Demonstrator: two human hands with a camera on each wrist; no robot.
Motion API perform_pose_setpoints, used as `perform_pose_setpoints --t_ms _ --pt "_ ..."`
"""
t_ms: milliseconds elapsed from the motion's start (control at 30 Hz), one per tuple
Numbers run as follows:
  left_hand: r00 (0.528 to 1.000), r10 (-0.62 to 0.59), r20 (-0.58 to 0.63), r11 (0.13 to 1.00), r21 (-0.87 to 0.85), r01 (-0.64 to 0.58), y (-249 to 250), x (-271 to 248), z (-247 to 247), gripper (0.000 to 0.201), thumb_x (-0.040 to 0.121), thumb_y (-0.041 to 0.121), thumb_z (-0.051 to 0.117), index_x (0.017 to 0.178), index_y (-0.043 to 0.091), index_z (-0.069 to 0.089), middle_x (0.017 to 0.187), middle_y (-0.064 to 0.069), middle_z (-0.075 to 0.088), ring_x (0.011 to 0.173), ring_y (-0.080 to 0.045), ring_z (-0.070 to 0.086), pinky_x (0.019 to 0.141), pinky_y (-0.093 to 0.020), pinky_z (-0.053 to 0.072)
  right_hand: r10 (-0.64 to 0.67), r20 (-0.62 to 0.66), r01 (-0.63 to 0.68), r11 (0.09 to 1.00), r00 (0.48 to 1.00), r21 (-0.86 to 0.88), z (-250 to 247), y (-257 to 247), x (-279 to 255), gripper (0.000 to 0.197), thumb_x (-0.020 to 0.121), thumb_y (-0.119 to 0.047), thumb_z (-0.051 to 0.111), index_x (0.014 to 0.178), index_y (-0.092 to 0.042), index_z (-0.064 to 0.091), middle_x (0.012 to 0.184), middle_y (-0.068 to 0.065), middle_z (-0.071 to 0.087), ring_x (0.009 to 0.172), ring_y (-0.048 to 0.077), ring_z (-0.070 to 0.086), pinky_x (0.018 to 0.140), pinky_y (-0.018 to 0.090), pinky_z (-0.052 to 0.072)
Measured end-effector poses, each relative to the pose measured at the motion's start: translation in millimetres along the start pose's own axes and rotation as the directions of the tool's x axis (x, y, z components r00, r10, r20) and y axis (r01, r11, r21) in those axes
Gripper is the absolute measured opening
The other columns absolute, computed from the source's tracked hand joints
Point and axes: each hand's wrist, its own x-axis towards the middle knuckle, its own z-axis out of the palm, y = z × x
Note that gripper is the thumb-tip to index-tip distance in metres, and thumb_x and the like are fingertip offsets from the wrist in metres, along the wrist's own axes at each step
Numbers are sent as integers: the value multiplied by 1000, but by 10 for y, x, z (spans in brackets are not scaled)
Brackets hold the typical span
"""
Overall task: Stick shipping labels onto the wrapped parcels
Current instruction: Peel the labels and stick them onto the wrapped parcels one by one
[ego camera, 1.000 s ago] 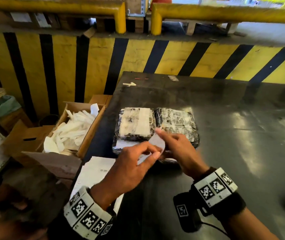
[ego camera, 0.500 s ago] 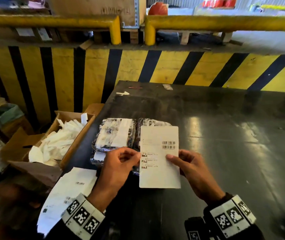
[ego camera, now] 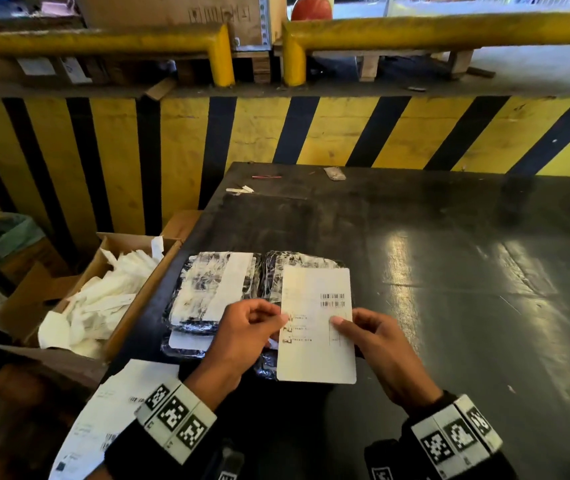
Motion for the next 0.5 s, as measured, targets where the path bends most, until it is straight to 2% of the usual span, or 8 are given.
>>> perform_pose_setpoints --t_ms 33,67,133,167,200,300,400,500 --pt "999 28 -15 999 24 -28 48 87 -5 5 81 10 71 83 7 67 70 -5 65 60 -11 58 55 -21 46 -5 -21 5 1000 1000 -26 4 -41 79 16 90 -15 59 92 -3 69 90 10 75 85 32 71 76 47 55" --pt "998 54 -23 997 50 -53 94 169 -7 4 83 11 69 83 8 67 73 -5 66 63 -12 58 56 -21 46 -14 -41 12 999 999 -41 12 -89 145 15 89 -14 60 90 -2 69 87 11 75 80 33 71 72 45 56" --pt "996 84 -32 992 98 -80 180 352 0 3 86 11 66 83 9 66 81 -10 68 71 -17 61 60 -26 51 -34 -58 30 997 998 -65 31 -193 291 13 88 -11 61 90 0 68 81 15 74 63 26 67 53 31 55" --pt "995 94 -42 989 119 -88 217 437 9 4 86 10 64 83 7 65 84 -13 69 74 -19 62 64 -28 53 -36 -57 32 997 998 -77 39 -239 361 14 87 -9 63 96 0 66 81 15 73 59 21 65 47 25 51" --pt "994 97 -49 986 140 -89 248 529 21 4 87 8 63 83 6 64 84 -15 68 75 -21 62 67 -31 53 -30 -61 25 996 998 -86 34 -276 442 23 85 -8 65 107 -1 61 83 14 73 59 19 65 44 22 49" --pt "997 59 -49 978 205 -48 241 741 55 15 85 6 64 71 10 63 72 -9 66 67 -19 61 60 -26 51 7 -99 -21 990 995 -142 -13 -293 667 66 81 -8 70 137 -4 36 87 17 70 66 19 67 48 23 53" --pt "996 44 -73 952 305 -20 167 854 88 22 82 10 67 61 17 62 64 -2 64 63 -17 58 62 -28 47 -5 -128 -26 971 992 -237 -48 -232 792 79 78 -10 73 142 -12 28 86 16 68 71 20 68 54 27 55" --pt "995 39 -95 941 340 -4 118 896 112 22 80 10 68 59 16 63 69 -4 67 67 -19 62 65 -31 52 -6 -150 -38 955 989 -294 -44 -149 850 82 77 -13 75 142 -19 25 88 16 70 79 25 70 66 39 59"
